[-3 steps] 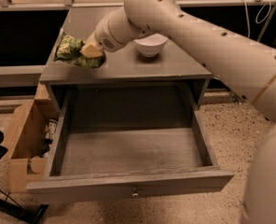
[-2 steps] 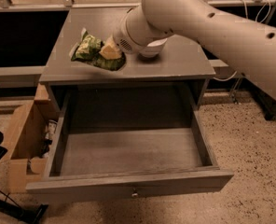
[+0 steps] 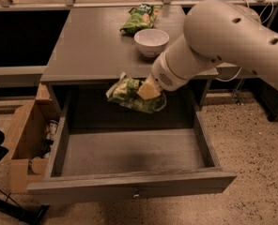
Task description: Place green jalapeno chip bag into top drawer
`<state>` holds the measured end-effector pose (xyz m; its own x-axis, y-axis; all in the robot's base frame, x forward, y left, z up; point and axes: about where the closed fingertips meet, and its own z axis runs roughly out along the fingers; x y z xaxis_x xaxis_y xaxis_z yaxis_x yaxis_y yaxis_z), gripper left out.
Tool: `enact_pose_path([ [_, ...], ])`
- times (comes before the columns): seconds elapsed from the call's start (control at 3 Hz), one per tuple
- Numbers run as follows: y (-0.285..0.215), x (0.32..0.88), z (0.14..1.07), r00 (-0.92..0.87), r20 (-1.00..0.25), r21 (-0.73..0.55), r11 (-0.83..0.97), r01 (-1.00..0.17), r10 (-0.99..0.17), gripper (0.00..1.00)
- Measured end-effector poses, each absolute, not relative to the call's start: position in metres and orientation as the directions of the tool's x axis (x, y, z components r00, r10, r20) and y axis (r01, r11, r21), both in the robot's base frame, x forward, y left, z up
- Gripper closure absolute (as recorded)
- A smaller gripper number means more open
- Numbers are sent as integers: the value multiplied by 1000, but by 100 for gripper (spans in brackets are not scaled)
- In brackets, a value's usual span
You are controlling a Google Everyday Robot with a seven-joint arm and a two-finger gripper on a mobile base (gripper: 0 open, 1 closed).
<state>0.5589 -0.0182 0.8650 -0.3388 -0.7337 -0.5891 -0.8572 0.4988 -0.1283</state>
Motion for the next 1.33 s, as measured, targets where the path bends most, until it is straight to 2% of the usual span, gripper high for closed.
enact_pose_path([
  [0.33,-37,521,802,-399,-568,-3,486,-874,-720,100],
  [0.67,-44,507,725,-440,-601,103,481,-871,-667,100],
  [1.0,-44,528,661,-478,-626,158,500,-852,-617,100],
  [1.33,-42,527,650,-489,-622,176,499,-849,-612,74],
])
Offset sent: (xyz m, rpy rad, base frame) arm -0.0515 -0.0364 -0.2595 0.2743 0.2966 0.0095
